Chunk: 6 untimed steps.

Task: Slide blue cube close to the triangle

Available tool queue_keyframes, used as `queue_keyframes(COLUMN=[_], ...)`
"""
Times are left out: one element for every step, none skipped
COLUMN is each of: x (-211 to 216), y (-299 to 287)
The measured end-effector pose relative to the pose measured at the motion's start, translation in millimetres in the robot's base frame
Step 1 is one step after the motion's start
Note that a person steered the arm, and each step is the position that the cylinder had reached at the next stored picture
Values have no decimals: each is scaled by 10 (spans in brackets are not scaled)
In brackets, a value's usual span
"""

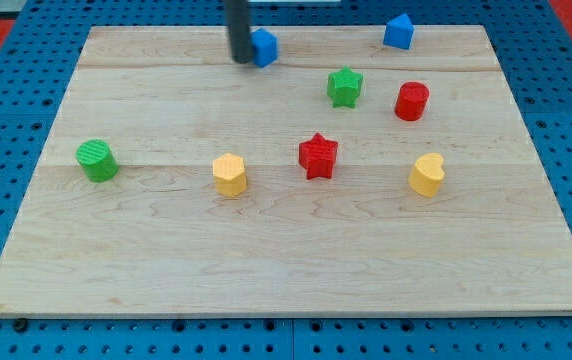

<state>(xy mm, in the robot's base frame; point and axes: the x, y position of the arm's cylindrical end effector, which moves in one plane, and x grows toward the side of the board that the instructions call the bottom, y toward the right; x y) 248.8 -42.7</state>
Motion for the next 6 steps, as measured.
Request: queue_keyframes(x=[120,7,-185,-274,-288,-199], y=[-283,-773,-185,811,1271,823])
